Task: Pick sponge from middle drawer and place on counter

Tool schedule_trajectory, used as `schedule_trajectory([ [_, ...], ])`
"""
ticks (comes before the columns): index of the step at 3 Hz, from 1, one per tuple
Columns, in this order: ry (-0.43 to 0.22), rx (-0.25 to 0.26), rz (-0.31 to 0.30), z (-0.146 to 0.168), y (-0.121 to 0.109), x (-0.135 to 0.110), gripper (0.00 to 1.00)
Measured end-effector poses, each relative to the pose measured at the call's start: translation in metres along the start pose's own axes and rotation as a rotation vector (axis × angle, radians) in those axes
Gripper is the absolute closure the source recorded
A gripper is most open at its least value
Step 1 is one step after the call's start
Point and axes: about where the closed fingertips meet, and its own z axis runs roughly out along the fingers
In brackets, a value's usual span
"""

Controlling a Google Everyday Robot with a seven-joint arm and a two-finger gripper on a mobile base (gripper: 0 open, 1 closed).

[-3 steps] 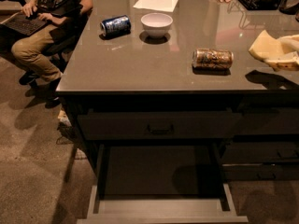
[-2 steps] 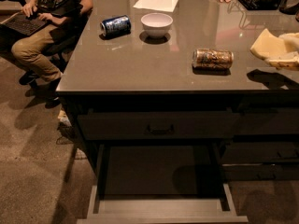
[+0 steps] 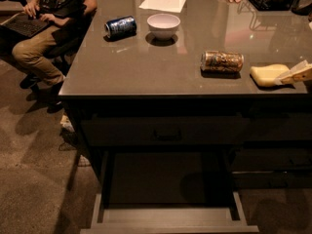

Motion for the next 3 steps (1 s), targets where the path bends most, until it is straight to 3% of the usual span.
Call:
schedule_trajectory([
  [1, -0.025, -0.008, -0.007, -0.003, 0.002, -0.004, 0.00],
  [3, -0.159, -0.040, -0.066, -0.042, 0.007, -0.045, 0.00],
])
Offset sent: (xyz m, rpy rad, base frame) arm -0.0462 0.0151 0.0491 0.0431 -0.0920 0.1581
